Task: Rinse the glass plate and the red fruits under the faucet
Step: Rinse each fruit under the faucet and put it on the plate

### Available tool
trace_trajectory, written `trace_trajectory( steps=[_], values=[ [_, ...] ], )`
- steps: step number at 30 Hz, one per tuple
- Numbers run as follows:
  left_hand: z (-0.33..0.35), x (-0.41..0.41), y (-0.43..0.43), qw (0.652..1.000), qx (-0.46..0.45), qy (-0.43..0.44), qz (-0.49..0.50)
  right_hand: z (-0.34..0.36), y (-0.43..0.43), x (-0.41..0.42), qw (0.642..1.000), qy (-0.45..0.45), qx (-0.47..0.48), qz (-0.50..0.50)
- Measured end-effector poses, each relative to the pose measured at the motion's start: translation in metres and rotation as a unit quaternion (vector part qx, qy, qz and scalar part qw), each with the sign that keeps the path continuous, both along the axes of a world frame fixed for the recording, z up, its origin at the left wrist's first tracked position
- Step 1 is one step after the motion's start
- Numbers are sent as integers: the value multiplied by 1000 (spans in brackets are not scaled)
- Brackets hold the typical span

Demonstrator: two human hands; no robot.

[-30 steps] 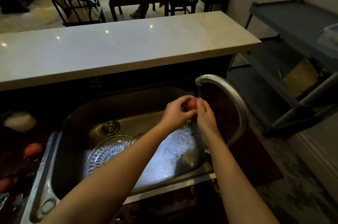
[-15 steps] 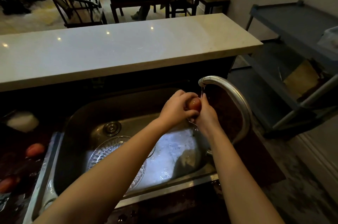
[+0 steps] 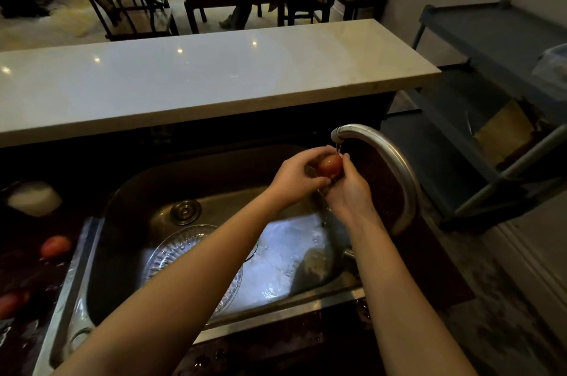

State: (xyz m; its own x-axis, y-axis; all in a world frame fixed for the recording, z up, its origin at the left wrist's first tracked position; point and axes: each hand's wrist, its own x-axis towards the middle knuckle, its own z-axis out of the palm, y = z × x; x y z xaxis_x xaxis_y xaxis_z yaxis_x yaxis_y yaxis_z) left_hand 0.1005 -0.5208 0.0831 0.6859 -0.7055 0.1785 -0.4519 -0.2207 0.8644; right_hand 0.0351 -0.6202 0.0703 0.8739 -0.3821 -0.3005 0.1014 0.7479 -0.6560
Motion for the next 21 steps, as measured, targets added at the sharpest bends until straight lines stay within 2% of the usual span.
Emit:
trace_trajectory(
  steps=[3,7,10,12,14,17,21],
  values=[
    [-4,-1,1,998,-16,51,14,-1,1,-3,1000,-26,-11,8],
    [-4,-2,0,999,-5,-20,40,-3,1,-2,998,-36,-59,11],
    [-3,-8,-2,992,14,-118,39,-3,1,-2,983,35,-178,6],
    [-2,-11,-4,986,11,-158,51,2,3,-1,950,111,-292,6],
    [0,-10,-5,981,3,-183,56,4,2,-1,926,137,-352,2],
    [4,-8,-6,984,0,-172,37,1,0,-5,931,111,-349,-7],
    [2,-1,1,995,27,-85,41,-4,2,-11,933,78,-351,-13]
  ],
)
